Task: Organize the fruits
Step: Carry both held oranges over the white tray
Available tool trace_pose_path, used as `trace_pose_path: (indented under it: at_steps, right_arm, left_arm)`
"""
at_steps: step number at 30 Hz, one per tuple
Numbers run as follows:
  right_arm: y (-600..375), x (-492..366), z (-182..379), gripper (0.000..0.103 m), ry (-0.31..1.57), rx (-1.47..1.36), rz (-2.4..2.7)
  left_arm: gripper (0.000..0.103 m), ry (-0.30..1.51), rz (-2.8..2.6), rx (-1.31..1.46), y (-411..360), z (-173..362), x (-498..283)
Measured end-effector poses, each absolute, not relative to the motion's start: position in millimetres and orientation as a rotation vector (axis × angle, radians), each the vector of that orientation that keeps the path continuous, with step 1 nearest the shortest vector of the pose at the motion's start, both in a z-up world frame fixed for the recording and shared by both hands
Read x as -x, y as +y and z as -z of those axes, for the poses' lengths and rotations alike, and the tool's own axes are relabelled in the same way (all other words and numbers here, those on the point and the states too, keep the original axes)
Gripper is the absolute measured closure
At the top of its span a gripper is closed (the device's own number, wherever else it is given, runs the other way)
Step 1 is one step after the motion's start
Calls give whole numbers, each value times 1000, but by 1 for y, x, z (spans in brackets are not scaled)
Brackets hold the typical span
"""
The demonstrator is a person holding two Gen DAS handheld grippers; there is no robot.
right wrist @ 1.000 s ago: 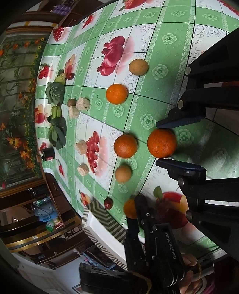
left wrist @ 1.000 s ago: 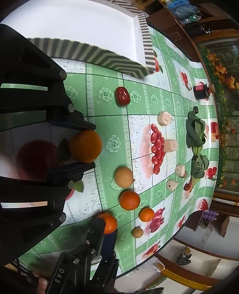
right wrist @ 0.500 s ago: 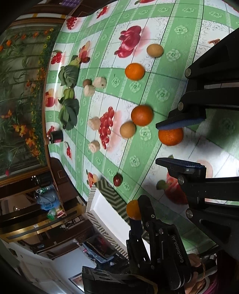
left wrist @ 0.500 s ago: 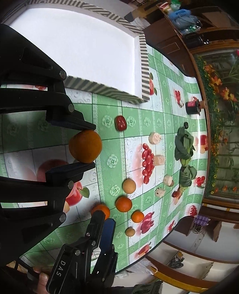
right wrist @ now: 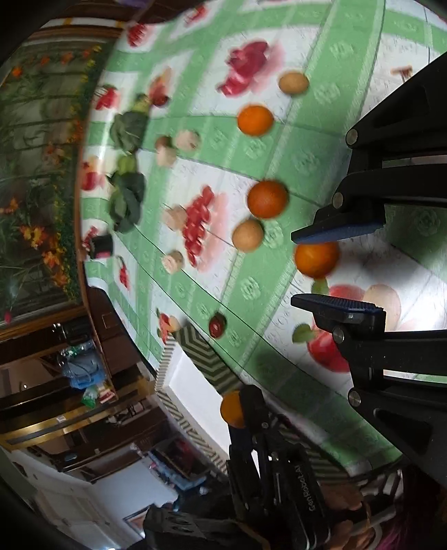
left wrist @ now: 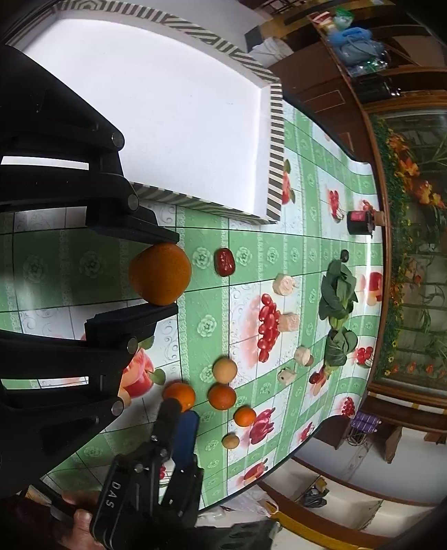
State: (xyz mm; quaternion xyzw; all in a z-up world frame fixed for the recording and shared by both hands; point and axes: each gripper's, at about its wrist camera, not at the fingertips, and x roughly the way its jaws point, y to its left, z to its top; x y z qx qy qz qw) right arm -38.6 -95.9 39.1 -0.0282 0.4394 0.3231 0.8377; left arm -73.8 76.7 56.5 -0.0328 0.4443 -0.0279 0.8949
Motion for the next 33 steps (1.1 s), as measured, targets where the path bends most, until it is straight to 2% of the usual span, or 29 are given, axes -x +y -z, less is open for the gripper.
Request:
trace_pose_path:
  at_steps: [4, 9, 13, 16, 18, 27, 33]
  right_arm:
    - [-91, 42, -38, 71, 912, 105, -662]
    - [-93, 39, -31, 63, 916, 180, -587]
    - [-97, 31, -26, 63, 918, 163, -585]
    - [-98, 22, -16, 65, 957, 127, -599]
    - [-98, 20, -14, 74, 937, 115, -595]
    - [-82, 17, -21, 75, 948, 88, -671]
    - [-42, 19, -50, 75, 909, 83, -814]
  left_arm:
    - [70, 930, 59, 78, 78, -54, 72]
    - [70, 935, 70, 82, 75, -52, 70]
    - [70, 939, 80, 79, 72, -51, 69]
    - [70, 940, 79, 84, 74, -52, 70]
    - [70, 942, 72, 90, 76, -52, 70]
    - [70, 952, 55, 162, 105, -59, 77]
    - [70, 931, -2, 147, 140, -81, 84]
